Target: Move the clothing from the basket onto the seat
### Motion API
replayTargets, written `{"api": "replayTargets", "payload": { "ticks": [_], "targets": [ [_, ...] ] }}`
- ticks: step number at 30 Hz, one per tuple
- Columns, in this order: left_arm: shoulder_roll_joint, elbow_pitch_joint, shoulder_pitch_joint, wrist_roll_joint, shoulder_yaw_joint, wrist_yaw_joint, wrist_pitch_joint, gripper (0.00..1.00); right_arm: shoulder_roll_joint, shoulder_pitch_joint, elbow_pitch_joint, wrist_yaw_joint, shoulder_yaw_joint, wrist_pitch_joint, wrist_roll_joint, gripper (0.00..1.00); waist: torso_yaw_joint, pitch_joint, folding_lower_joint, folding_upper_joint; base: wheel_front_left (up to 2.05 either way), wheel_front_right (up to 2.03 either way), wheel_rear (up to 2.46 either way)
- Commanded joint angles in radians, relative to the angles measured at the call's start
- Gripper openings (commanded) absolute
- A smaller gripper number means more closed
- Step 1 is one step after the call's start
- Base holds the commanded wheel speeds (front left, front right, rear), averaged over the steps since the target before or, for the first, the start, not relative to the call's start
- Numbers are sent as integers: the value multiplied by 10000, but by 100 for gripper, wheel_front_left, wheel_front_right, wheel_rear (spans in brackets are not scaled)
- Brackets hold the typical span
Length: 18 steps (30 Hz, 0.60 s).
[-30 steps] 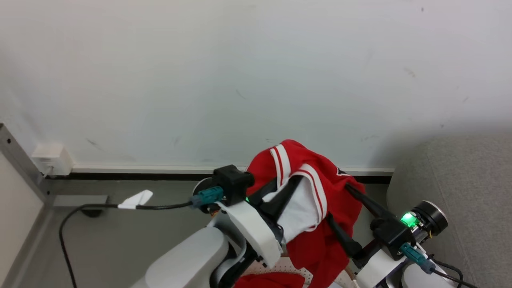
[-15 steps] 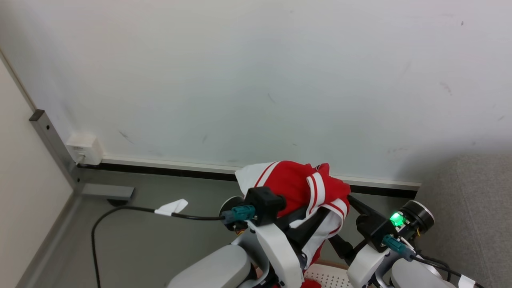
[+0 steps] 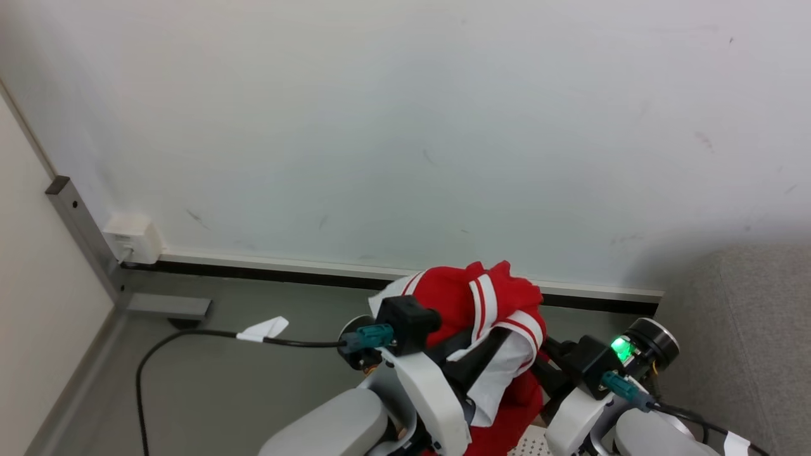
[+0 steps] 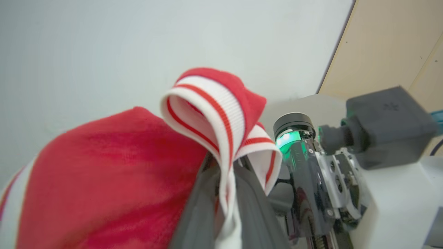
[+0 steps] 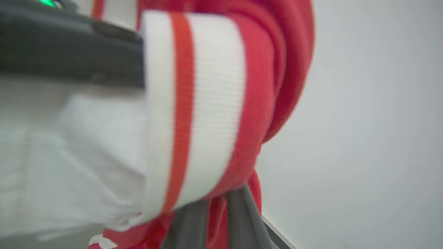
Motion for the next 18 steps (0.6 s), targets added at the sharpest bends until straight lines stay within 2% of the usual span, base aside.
{"api": "replayTargets", "payload": {
  "ticks": [1, 7, 8, 9, 10, 18],
  "targets": [
    [71, 45, 133, -50, 50, 42, -54, 0, -64, 52, -121, -21, -77, -31, 118, 0, -45, 0, -1, 0, 0, 0, 0],
    [185, 279, 263, -307, 333, 160, -249, 0, -281, 637, -854, -21, -721, -31, 351, 0, -235, 22, -1, 0, 0, 0, 0],
    [191, 304, 284, -323, 352, 163, -270, 30, -303, 748, -980, -21, -844, -31, 354, 0, -269, 18, -1, 0, 0, 0, 0],
    [205, 320, 297, -330, 373, 201, -312, 44, -304, 851, -1143, -21, -971, -31, 390, 0, -316, 26, -1, 0, 0, 0, 0],
    [218, 340, 302, -327, 403, 234, -350, 100, -319, 953, -1282, -21, -1144, -31, 399, 0, -360, 33, -1, 0, 0, 0, 0],
    [319, 128, 543, -221, 444, 332, -598, 100, -331, 1486, -2057, -21, -2590, -31, 148, 0, -963, 128, -1, 0, 0, 0, 0]
  ]
}}
